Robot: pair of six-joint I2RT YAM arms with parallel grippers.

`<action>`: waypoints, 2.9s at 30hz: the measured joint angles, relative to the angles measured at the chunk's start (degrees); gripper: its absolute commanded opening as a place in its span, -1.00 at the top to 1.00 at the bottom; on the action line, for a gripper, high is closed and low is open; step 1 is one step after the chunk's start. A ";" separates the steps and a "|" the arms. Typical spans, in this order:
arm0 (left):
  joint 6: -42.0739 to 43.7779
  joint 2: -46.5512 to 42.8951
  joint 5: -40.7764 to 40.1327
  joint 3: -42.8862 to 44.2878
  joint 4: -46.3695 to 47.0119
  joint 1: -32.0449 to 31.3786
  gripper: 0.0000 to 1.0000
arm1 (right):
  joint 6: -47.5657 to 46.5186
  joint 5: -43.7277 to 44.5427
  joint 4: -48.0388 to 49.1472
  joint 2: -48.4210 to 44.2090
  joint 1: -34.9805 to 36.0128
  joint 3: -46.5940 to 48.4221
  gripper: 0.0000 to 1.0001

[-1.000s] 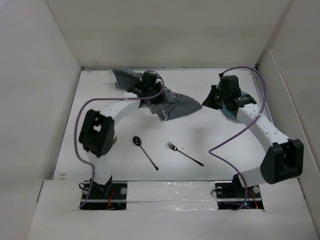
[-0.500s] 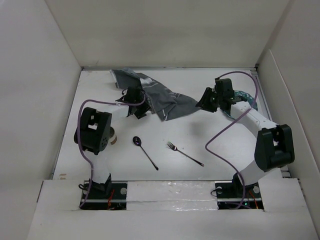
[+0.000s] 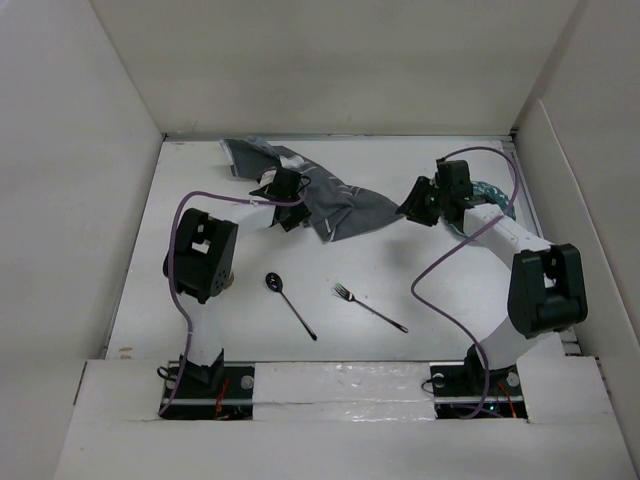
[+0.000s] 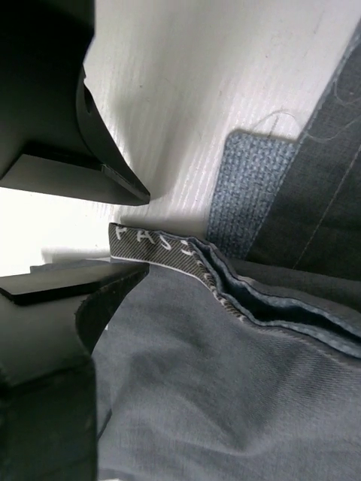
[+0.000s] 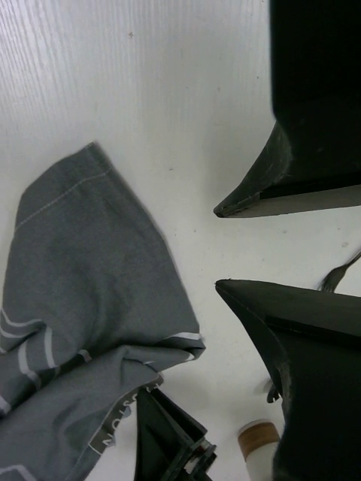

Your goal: Set the dinner table for one person

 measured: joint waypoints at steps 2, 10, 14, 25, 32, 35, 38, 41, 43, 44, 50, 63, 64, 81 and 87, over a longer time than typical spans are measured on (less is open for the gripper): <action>0.22 0.11 -1.49 0.46 -1.05 -0.68 0.38 | 0.20 -0.11 0.66 1.44 -0.66 0.07 0.11; 0.66 2.40 -5.01 4.76 -5.84 -2.51 0.49 | 0.96 -0.83 1.86 6.38 -1.86 0.26 0.10; 0.66 3.67 -6.38 6.71 -7.10 -3.23 0.63 | 1.64 -0.76 2.69 8.37 -2.38 1.27 0.05; 1.09 4.04 -7.48 7.10 -7.82 -3.50 1.00 | 3.15 4.22 2.14 15.45 -2.51 6.86 -0.03; 3.91 2.82 -8.79 6.16 -8.50 -3.48 1.00 | 3.98 5.70 1.62 20.92 -2.51 11.06 -0.01; 4.55 1.40 -9.03 4.96 -8.94 -3.30 1.00 | 4.59 5.95 0.66 21.99 -2.51 12.52 0.14; 5.05 -0.04 -9.01 3.89 -8.96 -2.75 1.00 | 5.16 6.01 -0.20 22.56 -2.51 13.94 0.25; 5.66 -1.88 -9.09 2.73 -8.85 -1.95 1.00 | 5.55 6.23 -1.70 23.23 -2.49 15.13 0.59; 6.12 -3.19 -9.31 2.29 -8.90 -1.51 1.00 | 5.60 6.23 -2.47 24.35 -2.38 16.90 0.83; 6.43 -3.76 -9.57 2.27 -8.87 -1.40 1.00 | 5.42 6.23 -3.19 25.05 -2.38 17.88 0.98; 8.98 -7.72 -12.00 2.34 -8.90 -0.81 1.00 | 5.53 6.73 -3.82 26.69 -1.64 19.65 1.00; 19.43 -20.33 -12.26 24.74 -9.94 6.80 1.00 | 0.13 15.15 -4.98 -6.71 -0.04 21.88 1.00; 19.58 -21.62 -11.61 26.38 -10.03 8.20 1.00 | -0.13 15.45 -4.87 -9.57 -0.04 22.91 1.00; 12.61 -21.53 8.61 34.05 -6.14 25.05 1.00 | -2.19 12.22 -7.74 1.11 -3.26 49.05 1.00; 8.61 -13.38 12.02 36.33 -6.12 24.83 1.00 | -1.77 8.57 -13.77 20.41 -4.37 68.98 1.00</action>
